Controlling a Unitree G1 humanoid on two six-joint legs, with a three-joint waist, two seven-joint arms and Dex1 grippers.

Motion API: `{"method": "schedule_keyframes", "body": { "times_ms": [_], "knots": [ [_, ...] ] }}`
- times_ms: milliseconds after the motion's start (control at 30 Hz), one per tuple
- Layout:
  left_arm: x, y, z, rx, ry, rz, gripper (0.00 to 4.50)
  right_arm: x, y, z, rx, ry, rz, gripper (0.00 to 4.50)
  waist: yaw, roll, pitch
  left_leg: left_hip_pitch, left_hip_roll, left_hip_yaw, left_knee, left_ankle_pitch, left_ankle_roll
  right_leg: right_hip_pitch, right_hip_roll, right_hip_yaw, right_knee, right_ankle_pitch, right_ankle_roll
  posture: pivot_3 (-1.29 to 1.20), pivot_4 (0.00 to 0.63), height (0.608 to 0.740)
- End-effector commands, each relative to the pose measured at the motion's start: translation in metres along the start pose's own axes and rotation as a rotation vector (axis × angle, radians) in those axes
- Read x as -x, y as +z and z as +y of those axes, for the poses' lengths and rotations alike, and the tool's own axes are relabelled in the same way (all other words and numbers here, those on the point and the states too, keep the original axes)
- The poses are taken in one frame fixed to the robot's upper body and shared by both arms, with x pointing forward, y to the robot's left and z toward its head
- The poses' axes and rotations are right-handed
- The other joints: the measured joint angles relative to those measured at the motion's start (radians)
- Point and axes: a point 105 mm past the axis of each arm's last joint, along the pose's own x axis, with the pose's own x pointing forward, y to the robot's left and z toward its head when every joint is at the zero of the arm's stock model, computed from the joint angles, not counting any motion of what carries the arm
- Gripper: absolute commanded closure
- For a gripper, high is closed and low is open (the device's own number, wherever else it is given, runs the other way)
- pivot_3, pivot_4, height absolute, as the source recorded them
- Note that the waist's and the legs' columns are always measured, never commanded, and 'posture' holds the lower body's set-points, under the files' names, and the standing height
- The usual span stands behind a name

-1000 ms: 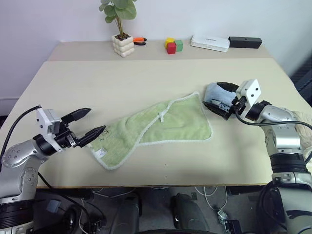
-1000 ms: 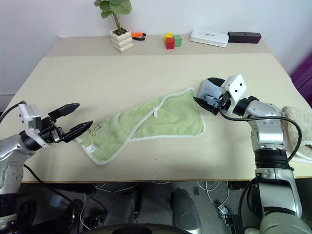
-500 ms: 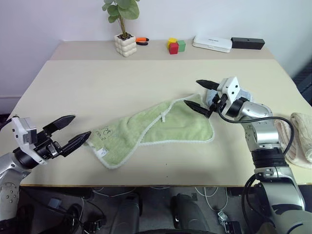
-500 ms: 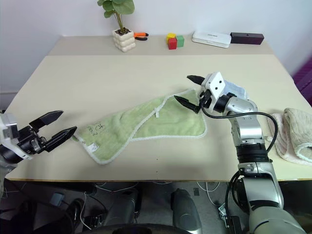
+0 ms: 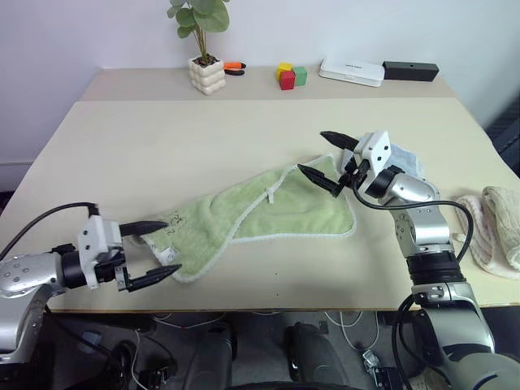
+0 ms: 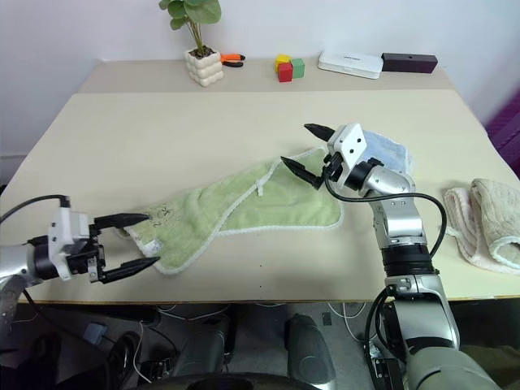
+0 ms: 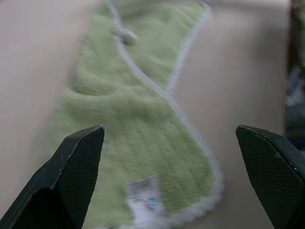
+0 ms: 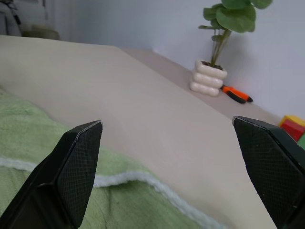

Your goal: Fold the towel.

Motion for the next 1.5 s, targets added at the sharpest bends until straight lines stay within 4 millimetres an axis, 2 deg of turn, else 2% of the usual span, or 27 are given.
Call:
{"method": "schedule_keyframes", "body": {
  "times_ms": [33, 300, 633, 733, 800, 967, 1000, 1167, 1300, 1367, 1500],
  "knots": [
    [-0.008, -0.017, -0.004, -0.032, -0.055, 0.09, 0.0, 0.001, 0.016, 0.0, 0.043, -0.024, -0.059, 0.04, 0.0, 0.0, 0.0, 0.0, 0.0, 0.0, 0.0, 0.0, 0.0, 0.0, 0.0, 0.0, 0.0, 0.0, 0.0, 0.0, 0.15, 0.74],
    [-0.012, -0.034, 0.007, -0.064, -0.06, 0.138, 0.0, 0.012, 0.013, -0.001, 0.053, -0.073, -0.043, 0.04, -0.001, 0.0, 0.0, 0.0, 0.001, 0.0, 0.0, 0.0, 0.0, 0.0, 0.001, 0.0, 0.0, 0.001, 0.001, 0.0, 0.15, 0.74],
    [-0.026, -0.039, 0.001, -0.076, -0.147, 0.126, 0.0, 0.02, 0.016, -0.005, 0.062, -0.107, -0.036, 0.04, 0.0, 0.0, 0.0, 0.0, 0.001, 0.0, 0.0, 0.0, 0.0, 0.0, 0.001, 0.0, 0.0, 0.001, 0.002, 0.0, 0.15, 0.74],
    [-0.026, -0.051, 0.0, -0.149, -0.182, 0.206, 0.79, 0.021, 0.017, -0.006, 0.066, -0.117, -0.035, 0.0, 0.0, 0.0, 0.0, 0.0, 0.001, 0.0, 0.0, 0.0, 0.0, 0.0, 0.001, 0.0, 0.0, 0.001, 0.003, 0.0, 0.15, 0.74],
    [-0.025, -0.056, 0.0, -0.192, -0.194, 0.242, 1.75, 0.022, 0.019, -0.007, 0.065, -0.121, -0.04, 0.0, 0.003, 0.001, -0.001, 0.001, 0.001, 0.0, 0.0, 0.0, 0.0, 0.001, 0.001, 0.0, 0.0, 0.001, 0.003, 0.0, 0.15, 0.74],
    [-0.029, -0.053, 0.0, -0.191, -0.194, 0.213, 4.24, 0.022, 0.02, -0.007, 0.068, -0.123, -0.04, 0.0, 0.003, 0.003, -0.002, 0.001, 0.001, 0.0, 0.0, 0.0, 0.0, 0.001, 0.001, 0.0, 0.001, 0.001, 0.001, 0.0, 0.15, 0.74],
    [-0.03, -0.049, 0.001, -0.177, -0.185, 0.189, 4.42, 0.022, 0.02, -0.007, 0.068, -0.123, -0.04, 0.0, 0.002, 0.003, -0.002, 0.002, 0.001, 0.0, 0.0, 0.0, 0.0, 0.001, 0.001, 0.0, 0.001, 0.001, 0.001, 0.0, 0.15, 0.74],
    [-0.029, -0.026, 0.015, -0.15, -0.097, 0.082, 4.42, 0.022, 0.019, -0.006, 0.071, -0.116, -0.034, 0.0, 0.003, 0.004, -0.002, 0.001, 0.001, 0.0, 0.001, 0.0, 0.0, 0.001, 0.001, 0.0, 0.001, 0.002, 0.002, 0.0, 0.15, 0.74],
    [-0.015, 0.008, 0.034, -0.18, 0.014, -0.045, 4.42, 0.02, 0.016, -0.004, 0.084, -0.101, -0.021, 0.0, 0.001, 0.003, -0.002, 0.001, 0.001, 0.0, 0.001, 0.0, 0.0, 0.001, 0.001, -0.001, 0.001, 0.002, 0.003, 0.0, 0.15, 0.74],
    [-0.009, 0.016, 0.036, -0.201, 0.028, -0.053, 4.42, 0.018, 0.012, -0.004, 0.11, -0.092, -0.004, 0.0, 0.0, 0.003, -0.002, 0.0, 0.002, 0.0, 0.001, 0.0, 0.0, 0.0, 0.001, -0.001, 0.001, 0.002, 0.003, 0.0, 0.15, 0.74],
    [0.005, 0.037, 0.038, -0.259, 0.07, -0.081, 4.42, 0.007, -0.007, -0.009, 0.263, -0.065, 0.111, 0.0, -0.006, 0.003, -0.002, 0.001, 0.002, 0.0, 0.001, 0.0, 0.0, 0.0, 0.001, -0.001, 0.001, 0.002, 0.003, 0.0, 0.15, 0.74]
  ]
}}
